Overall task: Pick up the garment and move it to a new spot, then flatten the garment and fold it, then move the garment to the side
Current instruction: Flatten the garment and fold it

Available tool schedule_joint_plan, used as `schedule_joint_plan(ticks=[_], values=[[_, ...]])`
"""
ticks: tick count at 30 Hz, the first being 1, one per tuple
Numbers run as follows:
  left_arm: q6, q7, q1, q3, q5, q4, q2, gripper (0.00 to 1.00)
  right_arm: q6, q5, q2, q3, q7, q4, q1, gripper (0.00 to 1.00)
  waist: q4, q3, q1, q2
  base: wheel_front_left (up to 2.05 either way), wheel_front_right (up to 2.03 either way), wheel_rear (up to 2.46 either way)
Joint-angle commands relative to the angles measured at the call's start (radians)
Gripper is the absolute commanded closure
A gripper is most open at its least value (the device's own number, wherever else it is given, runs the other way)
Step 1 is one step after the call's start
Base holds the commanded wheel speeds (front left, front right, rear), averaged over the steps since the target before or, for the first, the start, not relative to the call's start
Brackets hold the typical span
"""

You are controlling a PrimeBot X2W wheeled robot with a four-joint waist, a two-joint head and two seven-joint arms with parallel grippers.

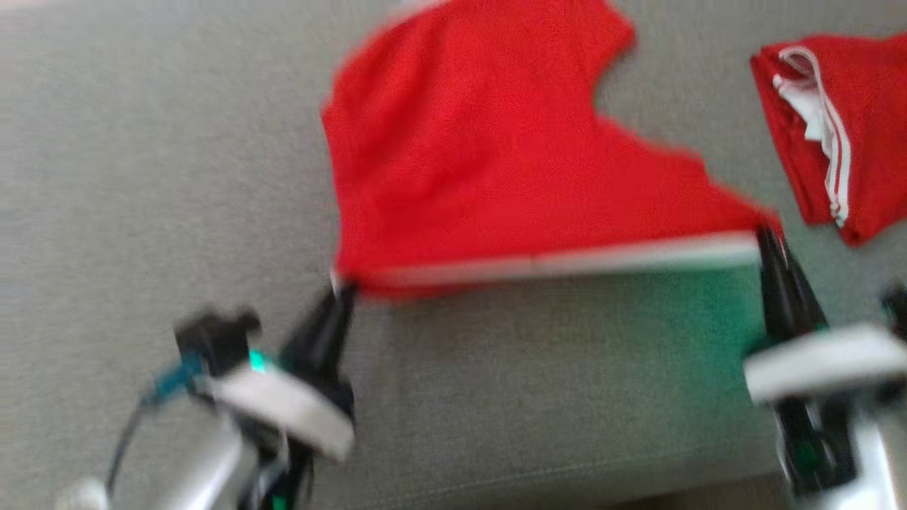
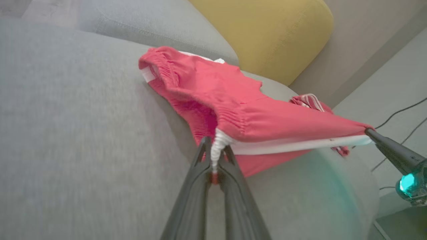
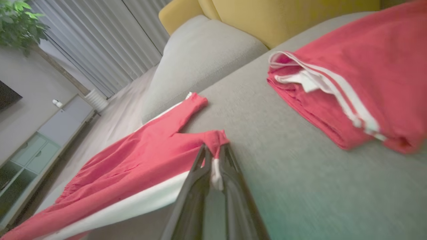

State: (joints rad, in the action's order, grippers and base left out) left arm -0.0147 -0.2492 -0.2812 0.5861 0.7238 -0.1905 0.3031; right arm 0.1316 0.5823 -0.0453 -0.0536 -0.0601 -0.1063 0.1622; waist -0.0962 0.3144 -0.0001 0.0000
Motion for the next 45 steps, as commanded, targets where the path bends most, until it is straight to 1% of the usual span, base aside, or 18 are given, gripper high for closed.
schedule_joint_plan(ticks=[1, 5, 7, 9, 11, 13, 17, 18, 19, 21, 23, 25, 30, 32, 37, 43, 44, 45], values=[[0.035, -0.012, 0.063, -0.037, -0.005, 0.084, 0.056, 1.00, -0.001, -0.017, -0.013, -0.033, -0.035, 0.118, -0.101, 1.00, 0.041, -0.070, 0.0001, 0.0000, 0.00, 0.00, 0.00], [0.097, -0.011, 0.230, -0.026, 0.007, 0.227, 0.082, 1.00, -0.001, -0.088, -0.009, -0.113, -0.112, 0.312, -0.319, 1.00, 0.065, -0.091, 0.0001, 0.0000, 0.00, 0.00, 0.00], [0.121, -0.010, 0.284, -0.036, 0.029, 0.295, 0.081, 1.00, -0.001, -0.089, -0.006, -0.142, -0.143, 0.396, -0.388, 1.00, 0.078, -0.088, 0.0001, 0.0000, 0.00, 0.00, 0.00], [0.130, -0.002, 0.310, -0.037, 0.049, 0.352, 0.077, 1.00, -0.001, -0.058, -0.006, -0.162, -0.162, 0.447, -0.415, 1.00, 0.088, -0.078, 0.0001, 0.0000, 0.00, 0.00, 0.00], [0.128, 0.008, 0.302, -0.032, 0.061, 0.391, 0.067, 1.00, -0.001, -0.050, -0.005, -0.173, -0.179, 0.470, -0.399, 1.00, 0.100, -0.060, 0.0001, 0.0000, 0.00, 0.00, 0.00], [0.124, 0.034, 0.267, -0.022, 0.071, 0.415, 0.051, 1.00, -0.001, -0.057, -0.005, -0.173, -0.201, 0.478, -0.345, 1.00, 0.114, -0.037, 0.0001, 0.0000, 0.00, 0.00, 0.00], [0.112, 0.111, 0.143, -0.009, 0.108, 0.425, 0.001, 1.00, -0.001, -0.071, -0.005, -0.171, -0.280, 0.465, -0.169, 1.00, 0.149, 0.033, 0.0001, 0.0000, 0.00, 0.00, 0.00], [0.112, 0.147, 0.068, -0.008, 0.118, 0.404, -0.024, 1.00, -0.001, -0.103, -0.005, -0.168, -0.332, 0.436, -0.062, 1.00, 0.166, 0.071, 0.0001, 0.0000, 0.00, 0.00, 0.00], [0.112, 0.147, 0.068, -0.008, 0.118, 0.404, -0.024, 1.00, -0.001, -0.103, -0.005, -0.168, -0.332, 0.436, -0.062, 1.00, 0.166, 0.071, 0.0001, 0.0000, 0.00, 0.00, 0.00], [0.118, 0.183, -0.004, -0.010, 0.133, 0.373, -0.054, 1.00, -0.001, -0.123, -0.011, -0.170, -0.385, 0.377, 0.050, 1.00, 0.183, 0.106, 0.0001, 0.0000, 0.00, 0.00, 0.00], [0.129, 0.216, -0.073, -0.012, 0.139, 0.332, -0.078, 1.00, -0.001, -0.139, -0.030, -0.172, -0.429, 0.302, 0.159, 1.00, 0.202, 0.134, 0.0001, 0.0000, 0.00, 0.00, 0.00], [0.136, 0.249, -0.136, -0.010, 0.145, 0.275, -0.101, 1.00, -0.001, -0.151, -0.048, -0.178, -0.459, 0.222, 0.258, 1.00, 0.219, 0.150, 0.0001, 0.0000, 0.00, 0.00, 0.00], [0.158, 0.273, -0.278, -0.012, 0.129, 0.114, -0.158, 1.00, -0.001, -0.182, -0.084, -0.174, -0.499, 0.046, 0.445, 1.00, 0.251, 0.169, 0.0001, 0.0000, 0.00, 0.00, 0.00], [0.165, 0.274, -0.322, -0.003, 0.107, 0.055, -0.169, 1.00, -0.001, -0.194, -0.099, -0.158, -0.509, -0.016, 0.496, 1.00, 0.259, 0.170, 0.0001, 0.0000, 0.00, 0.00, 0.00], [0.162, 0.291, -0.380, 0.013, 0.107, -0.055, -0.195, 1.00, -0.001, -0.201, -0.125, -0.124, -0.535, -0.140, 0.587, 1.00, 0.275, 0.172, 0.0001, 0.0000, 0.00, 0.00, 0.00], [0.156, 0.282, -0.420, 0.030, 0.109, -0.141, -0.220, 1.00, -0.001, -0.200, -0.138, -0.112, -0.515, -0.228, 0.645, 1.00, 0.294, 0.174, 0.0001, 0.0000, 0.00, 0.00, 0.00], [0.156, 0.276, -0.425, 0.032, 0.108, -0.151, -0.222, 1.00, -0.001, -0.199, -0.140, -0.110, -0.503, -0.237, 0.651, 0.90, 0.297, 0.174, 0.0001, 0.0000, 0.00, 0.00, 0.00], [0.155, 0.270, -0.428, 0.033, 0.108, -0.159, -0.225, 0.98, -0.001, -0.197, -0.143, -0.105, -0.492, -0.246, 0.656, 0.51, 0.298, 0.173, 0.0001, 0.0000, 0.00, 0.00, 0.00]])
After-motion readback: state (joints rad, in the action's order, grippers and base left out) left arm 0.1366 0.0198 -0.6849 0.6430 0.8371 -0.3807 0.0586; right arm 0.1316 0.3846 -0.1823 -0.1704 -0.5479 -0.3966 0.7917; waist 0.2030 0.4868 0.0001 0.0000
